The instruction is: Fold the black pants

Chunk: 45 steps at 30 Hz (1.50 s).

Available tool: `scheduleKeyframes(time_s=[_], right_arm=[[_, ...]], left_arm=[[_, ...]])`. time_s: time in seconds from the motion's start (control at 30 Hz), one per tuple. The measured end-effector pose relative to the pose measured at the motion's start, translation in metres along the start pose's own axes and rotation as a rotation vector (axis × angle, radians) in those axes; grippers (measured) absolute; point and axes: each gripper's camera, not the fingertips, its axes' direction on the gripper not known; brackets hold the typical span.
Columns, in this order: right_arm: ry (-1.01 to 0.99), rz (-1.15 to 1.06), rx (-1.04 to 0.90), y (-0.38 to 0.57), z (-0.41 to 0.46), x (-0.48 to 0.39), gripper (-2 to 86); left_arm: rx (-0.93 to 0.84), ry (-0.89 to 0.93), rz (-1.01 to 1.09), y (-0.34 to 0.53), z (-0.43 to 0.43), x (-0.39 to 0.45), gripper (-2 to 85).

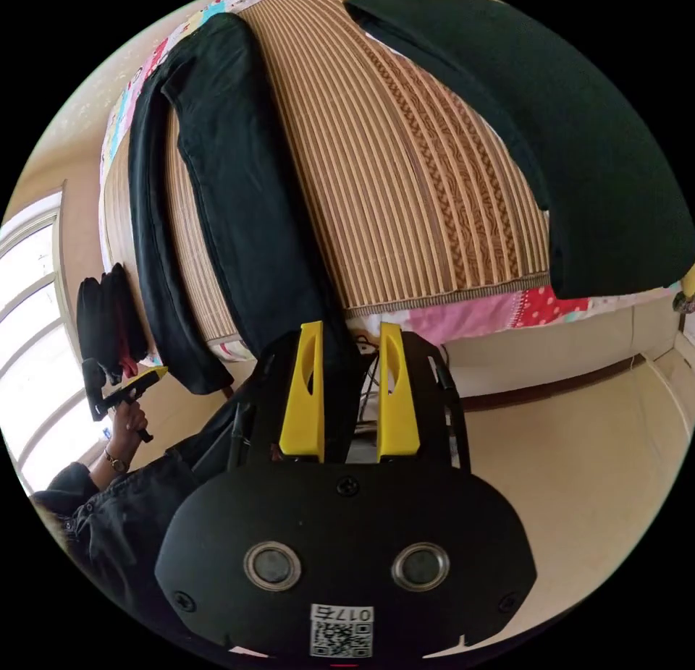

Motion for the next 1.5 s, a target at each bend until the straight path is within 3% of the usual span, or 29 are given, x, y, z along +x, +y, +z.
scheduleKeyframes(time_s=[0.13,0.33,0.43,0.63,0.7,0.8,0.83,0.93,1.0,1.17,1.37,1.5], right_arm=[[-0.077,0.016,-0.029,0.005,0.02,0.019,9.8],[-0.016,-0.033,0.064,0.035,-0.024,0.023,6.0],[0.089,-0.074,0.184,0.074,-0.079,0.002,5.1],[0.01,-0.391,0.315,0.128,-0.167,-0.082,4.4],[-0.035,-0.478,0.296,0.13,-0.175,-0.1,4.4],[-0.188,-0.592,0.253,0.12,-0.179,-0.108,5.0],[-0.218,-0.63,0.185,0.109,-0.176,-0.102,5.3],[-0.254,-0.687,-0.114,0.061,-0.158,-0.072,6.6],[-0.246,-0.625,-0.167,0.02,-0.16,-0.042,8.1],[-0.45,-0.332,0.068,-0.169,-0.203,0.02,14.0],[-0.476,-0.184,0.281,-0.375,-0.189,-0.023,15.2],[-0.472,-0.117,0.323,-0.44,-0.167,-0.053,13.7]], left_arm=[[-0.106,-0.009,-0.029,0.012,-0.003,-0.025,5.0],[0.004,0.097,0.028,0.003,-0.058,-0.019,8.7],[0.049,0.076,0.061,-0.018,-0.089,0.017,11.9],[0.101,0.228,0.323,-0.049,-0.13,0.136,17.3],[0.075,0.214,0.405,-0.053,-0.127,0.168,17.4],[-0.018,0.048,0.44,-0.059,-0.104,0.194,10.6],[-0.043,0.028,0.437,-0.059,-0.094,0.193,5.6],[-0.033,0.042,0.393,-0.055,-0.084,0.17,4.3],[-0.009,0.125,0.343,-0.052,-0.087,0.148,4.2],[0.045,0.353,0.229,-0.042,-0.092,0.084,4.0],[0.131,0.559,0.189,-0.018,-0.097,0.032,3.9],[0.155,0.663,0.157,-0.006,-0.092,0.001,3.9]])
